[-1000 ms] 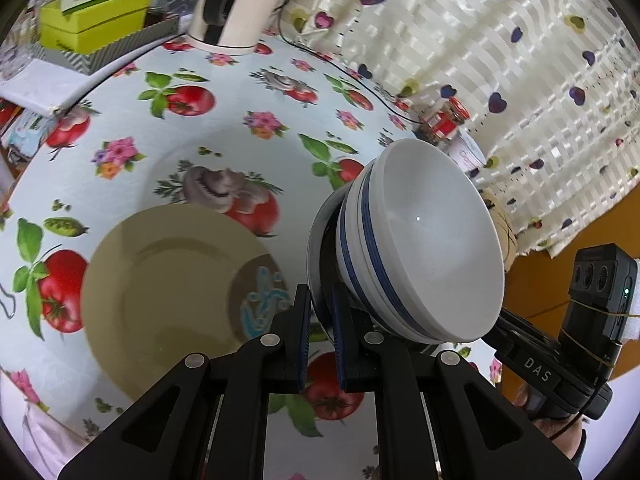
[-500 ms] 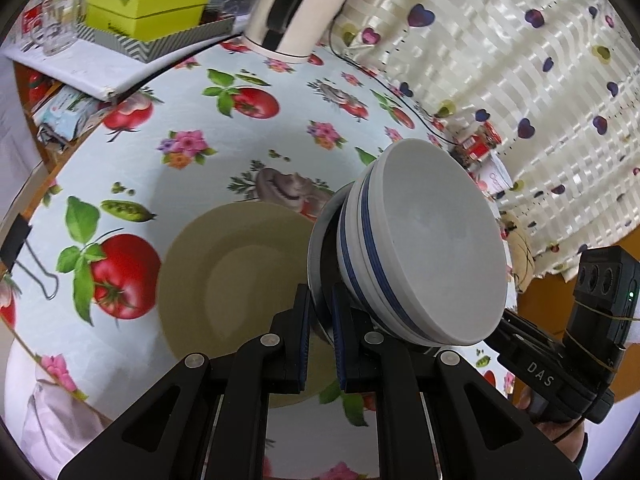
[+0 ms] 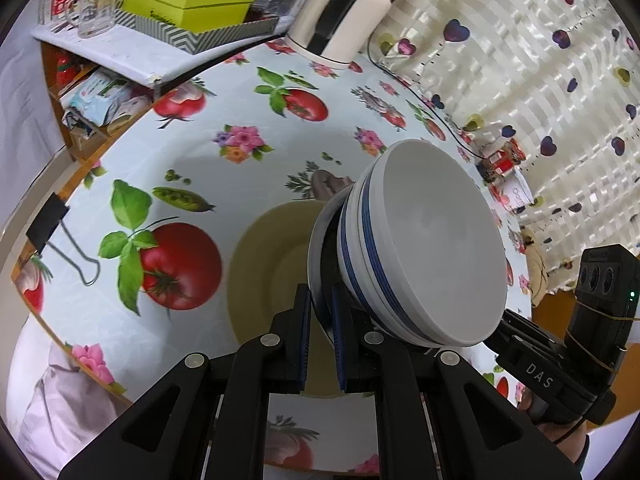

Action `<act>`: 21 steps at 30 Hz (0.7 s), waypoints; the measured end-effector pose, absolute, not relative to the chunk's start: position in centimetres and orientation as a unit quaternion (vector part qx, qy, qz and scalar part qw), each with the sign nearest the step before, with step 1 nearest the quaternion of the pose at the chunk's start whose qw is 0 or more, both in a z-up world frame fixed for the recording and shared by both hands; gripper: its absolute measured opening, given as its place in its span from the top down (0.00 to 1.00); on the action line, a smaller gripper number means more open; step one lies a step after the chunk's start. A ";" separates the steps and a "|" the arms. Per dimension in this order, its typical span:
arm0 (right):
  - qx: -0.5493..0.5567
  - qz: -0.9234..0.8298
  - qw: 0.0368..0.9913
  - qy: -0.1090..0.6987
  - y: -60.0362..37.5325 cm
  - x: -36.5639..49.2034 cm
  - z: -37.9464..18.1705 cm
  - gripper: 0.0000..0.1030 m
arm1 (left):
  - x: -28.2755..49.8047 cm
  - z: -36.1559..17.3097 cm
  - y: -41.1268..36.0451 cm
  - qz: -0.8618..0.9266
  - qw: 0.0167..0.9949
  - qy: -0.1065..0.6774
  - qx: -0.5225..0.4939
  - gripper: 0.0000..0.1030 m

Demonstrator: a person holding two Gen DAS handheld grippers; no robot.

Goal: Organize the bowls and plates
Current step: 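Lower the bowl stack onto the beige plates and open the right gripper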

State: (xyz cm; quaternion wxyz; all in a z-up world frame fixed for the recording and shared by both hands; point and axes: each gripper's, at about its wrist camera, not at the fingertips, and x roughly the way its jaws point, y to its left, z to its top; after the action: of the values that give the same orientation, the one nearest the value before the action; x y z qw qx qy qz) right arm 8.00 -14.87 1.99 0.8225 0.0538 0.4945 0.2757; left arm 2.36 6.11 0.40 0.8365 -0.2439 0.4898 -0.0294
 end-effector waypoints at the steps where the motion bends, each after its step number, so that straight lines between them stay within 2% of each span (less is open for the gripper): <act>1: 0.053 0.278 0.821 0.496 -14.6 8.0 1.9 0.86 | 2.3 0.3 6.3 -0.027 0.836 0.490 -0.245 0.90; 21: 0.047 0.293 0.802 0.518 -12.6 8.8 0.5 0.84 | 2.1 -0.8 7.7 -0.012 0.829 0.499 -0.253 0.90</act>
State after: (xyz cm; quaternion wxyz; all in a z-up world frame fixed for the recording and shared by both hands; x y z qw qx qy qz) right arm 8.80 -12.65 0.50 0.8025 0.0465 0.5179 0.2927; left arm 2.15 7.72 -0.81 0.8290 -0.2526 0.4988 -0.0118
